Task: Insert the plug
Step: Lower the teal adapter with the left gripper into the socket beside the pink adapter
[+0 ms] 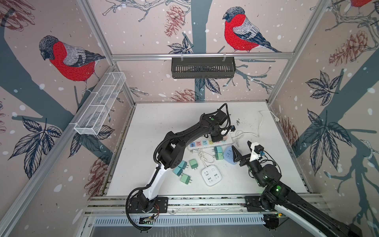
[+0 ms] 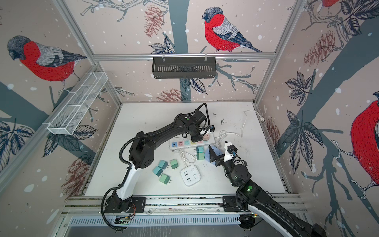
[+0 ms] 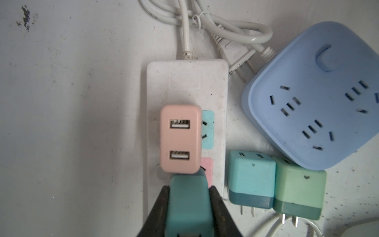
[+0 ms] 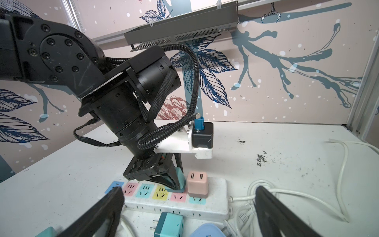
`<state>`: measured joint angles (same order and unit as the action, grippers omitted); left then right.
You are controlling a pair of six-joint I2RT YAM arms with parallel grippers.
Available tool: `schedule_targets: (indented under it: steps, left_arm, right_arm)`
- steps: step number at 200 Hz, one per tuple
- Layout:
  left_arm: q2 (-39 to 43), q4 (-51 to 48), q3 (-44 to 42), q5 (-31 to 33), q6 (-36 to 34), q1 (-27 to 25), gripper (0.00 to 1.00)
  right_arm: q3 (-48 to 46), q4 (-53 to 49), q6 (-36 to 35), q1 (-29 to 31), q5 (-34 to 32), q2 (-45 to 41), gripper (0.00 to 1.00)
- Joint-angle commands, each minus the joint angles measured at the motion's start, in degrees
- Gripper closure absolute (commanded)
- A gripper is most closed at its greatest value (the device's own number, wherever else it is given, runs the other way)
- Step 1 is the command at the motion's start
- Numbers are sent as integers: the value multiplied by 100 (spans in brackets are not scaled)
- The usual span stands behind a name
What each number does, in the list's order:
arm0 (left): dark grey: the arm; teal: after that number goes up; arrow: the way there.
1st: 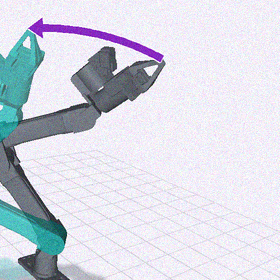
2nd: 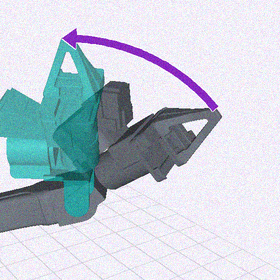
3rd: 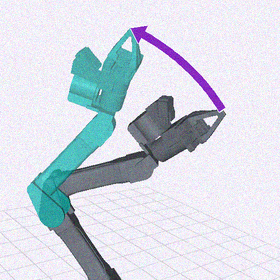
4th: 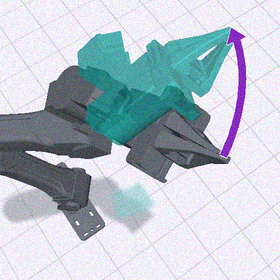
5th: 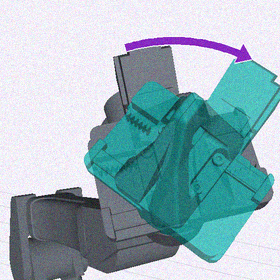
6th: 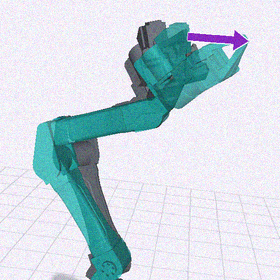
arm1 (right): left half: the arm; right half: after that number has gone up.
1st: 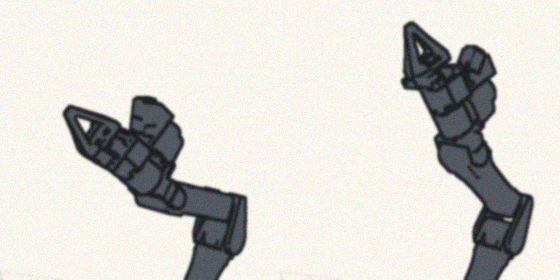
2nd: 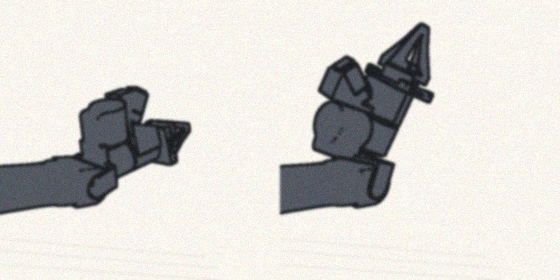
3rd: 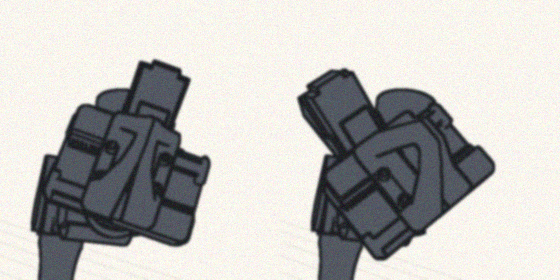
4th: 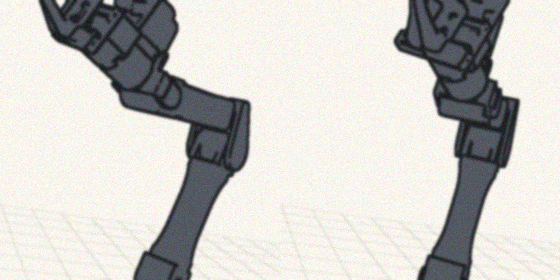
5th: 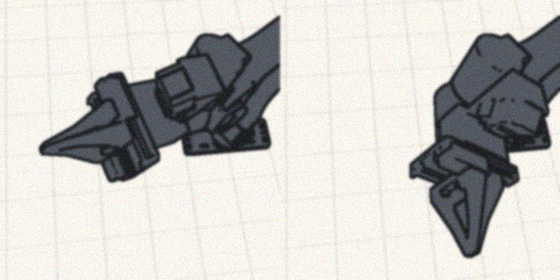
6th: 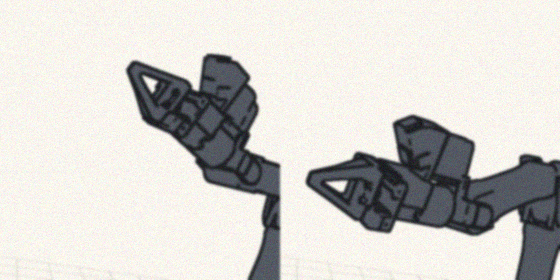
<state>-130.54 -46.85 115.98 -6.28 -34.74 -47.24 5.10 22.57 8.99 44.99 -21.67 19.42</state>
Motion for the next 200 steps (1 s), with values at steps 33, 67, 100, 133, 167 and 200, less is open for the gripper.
schedule_targets:
  steps: [33,67,100,133,167,200]
  left_arm:
    - [-137,-236,136,31,-95,-4,100]
    - [-238,-347,213,24,-128,9,100]
    - [-498,-643,484,-48,-171,74,100]
    - [-780,-962,784,-140,-210,113,100]
    - [-903,-1151,972,-262,-244,108,100]
    - [-912,-1137,973,-374,-310,110,94]
  right_arm:
    - [26,107,30,5,47,14,0]
    - [17,124,41,1,49,19,0]
    - [13,143,41,1,49,41,0]
    - [-17,257,146,0,-147,95,0]
    - [90,181,653,-29,-759,218,0]
    - [229,21,731,-61,-775,340,0]
